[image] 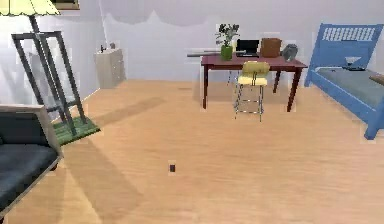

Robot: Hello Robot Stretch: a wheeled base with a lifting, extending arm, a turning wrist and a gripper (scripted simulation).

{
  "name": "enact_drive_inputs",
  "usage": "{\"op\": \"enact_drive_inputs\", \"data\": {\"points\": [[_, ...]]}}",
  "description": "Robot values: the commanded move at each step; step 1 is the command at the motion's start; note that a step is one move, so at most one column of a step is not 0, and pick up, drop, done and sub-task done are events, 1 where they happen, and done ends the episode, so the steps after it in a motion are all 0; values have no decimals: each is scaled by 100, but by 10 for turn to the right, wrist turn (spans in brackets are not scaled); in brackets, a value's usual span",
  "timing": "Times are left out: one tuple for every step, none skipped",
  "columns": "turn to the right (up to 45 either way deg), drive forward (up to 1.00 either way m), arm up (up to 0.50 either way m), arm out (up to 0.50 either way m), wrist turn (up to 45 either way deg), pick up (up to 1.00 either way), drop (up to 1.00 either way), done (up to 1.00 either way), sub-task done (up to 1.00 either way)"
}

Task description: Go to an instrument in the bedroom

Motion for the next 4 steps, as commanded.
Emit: {"op": "enact_drive_inputs", "data": {"points": [[0, 100, 0, 0, 0, 0, 0, 0, 0], [0, 50, 0, 0, 0, 0, 0, 0, 0], [-30, 0, 0, 0, 0, 0, 0, 0, 0], [0, 100, 0, 0, 0, 0, 0, 0, 0]]}}
